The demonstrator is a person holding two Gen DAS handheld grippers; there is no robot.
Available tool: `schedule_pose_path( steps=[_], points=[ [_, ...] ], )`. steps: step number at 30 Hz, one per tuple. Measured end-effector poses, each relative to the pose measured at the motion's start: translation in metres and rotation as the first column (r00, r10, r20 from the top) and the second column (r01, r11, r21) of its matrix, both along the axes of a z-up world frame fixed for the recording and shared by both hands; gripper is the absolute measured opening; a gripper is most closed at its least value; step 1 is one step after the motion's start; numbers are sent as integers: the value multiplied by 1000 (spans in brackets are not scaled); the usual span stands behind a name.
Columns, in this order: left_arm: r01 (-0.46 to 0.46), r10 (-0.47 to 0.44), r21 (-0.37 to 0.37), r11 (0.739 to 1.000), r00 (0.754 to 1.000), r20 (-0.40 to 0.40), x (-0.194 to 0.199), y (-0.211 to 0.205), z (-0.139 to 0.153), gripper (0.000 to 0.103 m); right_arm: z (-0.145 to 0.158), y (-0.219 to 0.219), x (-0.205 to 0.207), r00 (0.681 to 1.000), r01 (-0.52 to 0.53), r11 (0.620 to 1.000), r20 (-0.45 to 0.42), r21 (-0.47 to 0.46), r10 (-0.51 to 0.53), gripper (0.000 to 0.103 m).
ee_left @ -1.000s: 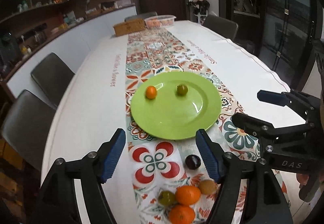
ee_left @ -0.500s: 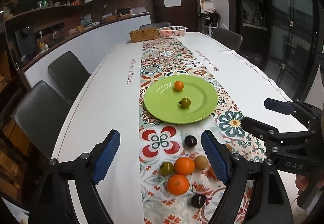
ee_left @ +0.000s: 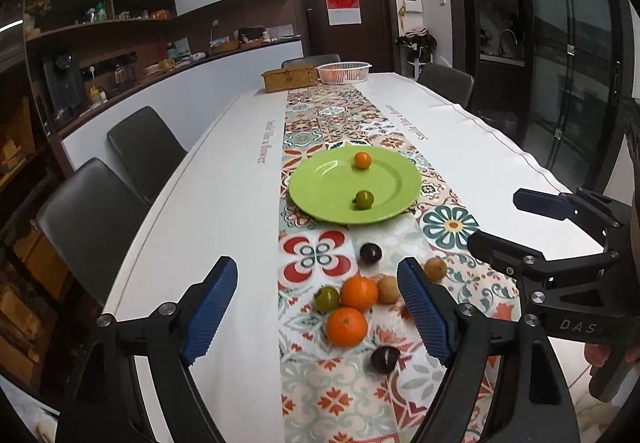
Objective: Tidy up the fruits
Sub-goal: 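Move left tool toward dark purple plum while right tool moves toward an orange, then close left gripper on dark purple plum while right gripper closes on orange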
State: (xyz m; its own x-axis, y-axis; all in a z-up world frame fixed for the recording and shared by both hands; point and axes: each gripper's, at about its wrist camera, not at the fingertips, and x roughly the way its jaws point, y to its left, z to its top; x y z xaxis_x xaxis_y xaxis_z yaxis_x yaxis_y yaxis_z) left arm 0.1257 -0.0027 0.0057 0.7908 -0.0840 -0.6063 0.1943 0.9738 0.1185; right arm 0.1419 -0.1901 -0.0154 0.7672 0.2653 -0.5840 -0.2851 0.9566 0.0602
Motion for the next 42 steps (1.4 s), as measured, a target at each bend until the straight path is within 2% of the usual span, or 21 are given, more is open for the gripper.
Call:
schedule_pose_path(
  steps=[6,13,18,20,24,26,32,38,42],
  points=[
    [-18,18,-11,1000,1000,7,-17,4,-11,82,-5,7,-14,999,-43,999,15,-31,43,77],
    [31,-32,29,999,999,10,-27,-4,-29,82,-19,12,-19,996,-91,994,-19,-65,90,76],
    [76,-75,46,996,997,-22,-25,-8,-44,81,-31,18,-21,992,-127,986,-40,-109,123,73],
    [92,-90,45,995,995,-39,-24,-8,-50,76,-35,21,-20,990,-139,982,-47,-128,134,68],
    [129,-126,45,991,990,-68,-23,-11,-63,63,-44,24,-17,985,-166,975,-68,-149,157,64],
    [144,-141,40,989,986,-88,-21,-12,-68,59,-50,27,-15,981,-184,971,-88,-152,172,59],
    [184,-177,37,982,973,-146,-14,-18,-85,48,-64,32,-7,973,-213,965,-129,-153,194,52],
    [225,-218,8,974,954,-204,-8,-22,-97,38,-80,34,4,964,-219,967,-183,-130,194,45],
    [246,-239,6,969,945,-222,-7,-26,-102,37,-87,35,7,959,-226,966,-203,-122,199,43]
  ],
)
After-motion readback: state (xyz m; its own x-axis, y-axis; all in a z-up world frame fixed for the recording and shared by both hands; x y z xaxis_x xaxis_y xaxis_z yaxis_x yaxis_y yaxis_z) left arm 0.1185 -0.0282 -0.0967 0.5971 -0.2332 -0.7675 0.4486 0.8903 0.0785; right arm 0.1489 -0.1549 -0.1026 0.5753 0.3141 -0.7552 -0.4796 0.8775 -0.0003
